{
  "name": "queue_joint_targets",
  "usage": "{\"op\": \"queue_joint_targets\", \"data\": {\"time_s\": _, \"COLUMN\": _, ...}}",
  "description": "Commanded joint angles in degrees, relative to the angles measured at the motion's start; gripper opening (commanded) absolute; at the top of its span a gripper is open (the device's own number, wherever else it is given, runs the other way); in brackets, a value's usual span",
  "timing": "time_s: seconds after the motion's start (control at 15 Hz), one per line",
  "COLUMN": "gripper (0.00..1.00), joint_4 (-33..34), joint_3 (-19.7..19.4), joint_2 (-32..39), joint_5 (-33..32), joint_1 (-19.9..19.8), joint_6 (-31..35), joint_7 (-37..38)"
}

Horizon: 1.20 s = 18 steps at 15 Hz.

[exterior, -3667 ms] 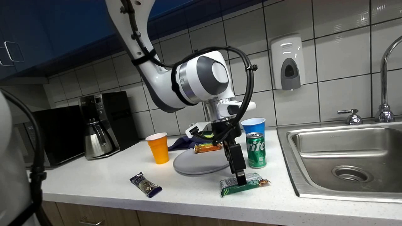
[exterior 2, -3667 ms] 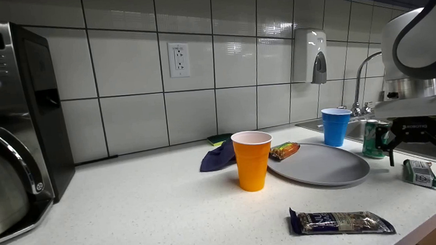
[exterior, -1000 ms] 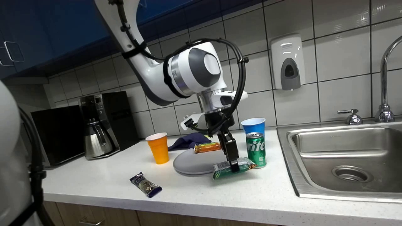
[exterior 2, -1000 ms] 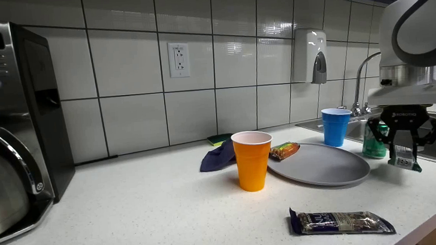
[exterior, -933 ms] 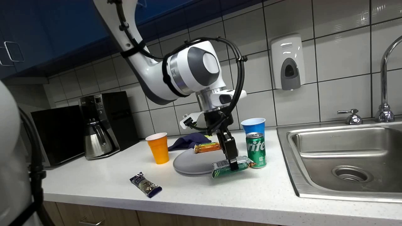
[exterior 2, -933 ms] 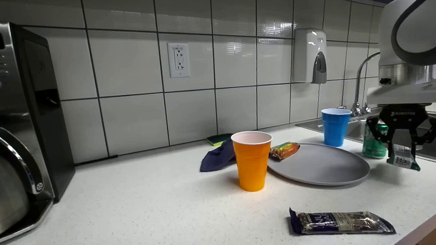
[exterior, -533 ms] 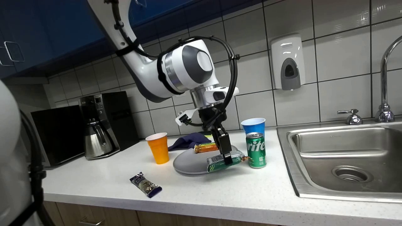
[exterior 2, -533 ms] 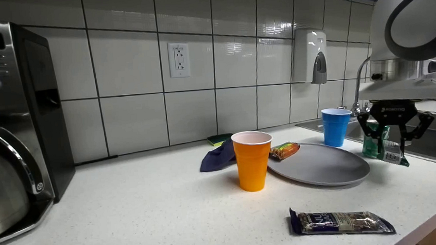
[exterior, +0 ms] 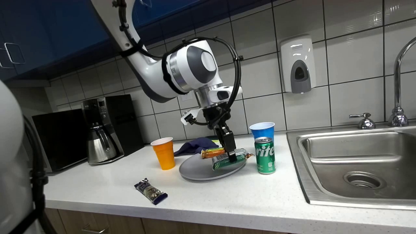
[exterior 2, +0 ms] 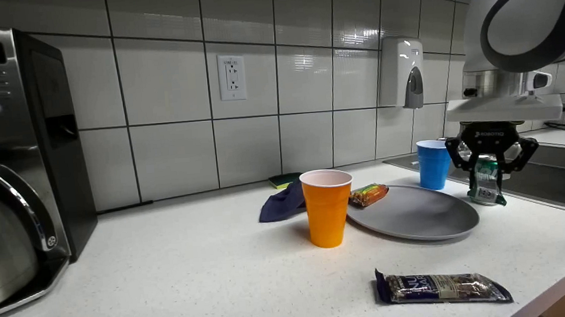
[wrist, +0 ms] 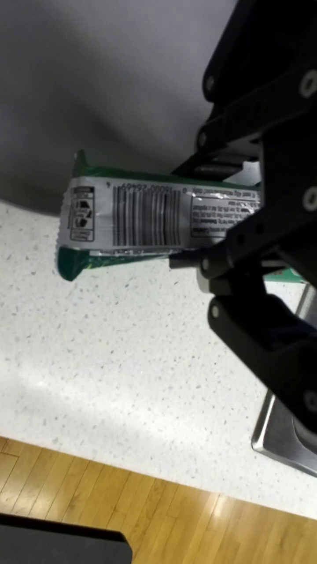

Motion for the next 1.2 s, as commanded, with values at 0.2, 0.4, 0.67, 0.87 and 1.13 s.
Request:
{"op": "queue_joint_targets", "data": {"time_s": 0.2, "gripper": 0.15, "joint_4": 6.56, "joint_3": 0.39, "joint_2": 6.65, "joint_5": 1.6, "joint_1": 1.35, "joint_6": -1.58, "joint_7": 2.01}}
{"op": "queue_joint_targets", "data": {"time_s": 0.4, "gripper": 0.15, "joint_4": 8.79, "joint_3": 0.23, "joint_2": 8.66, "joint_5": 2.29, "joint_1": 2.76, "joint_6": -1.67, "joint_7": 2.15}}
{"op": "queue_joint_targets", "data": {"time_s": 0.67, "gripper": 0.15, "joint_4": 11.14, "joint_3": -0.18, "joint_2": 11.05, "joint_5": 2.93, "joint_1": 4.77, "joint_6": -1.59, "joint_7": 2.31}}
{"op": "queue_joint_targets", "data": {"time_s": 0.87, "gripper": 0.15, "joint_4": 12.65, "joint_3": -0.84, "joint_2": 13.07, "joint_5": 2.71, "joint_1": 5.53, "joint_6": -1.27, "joint_7": 2.79}}
{"op": "queue_joint_targets", "data": {"time_s": 1.13, "gripper": 0.15, "joint_4": 14.27, "joint_3": -1.24, "joint_2": 14.87, "joint_5": 3.77, "joint_1": 5.92, "joint_6": -1.5, "joint_7": 2.38}}
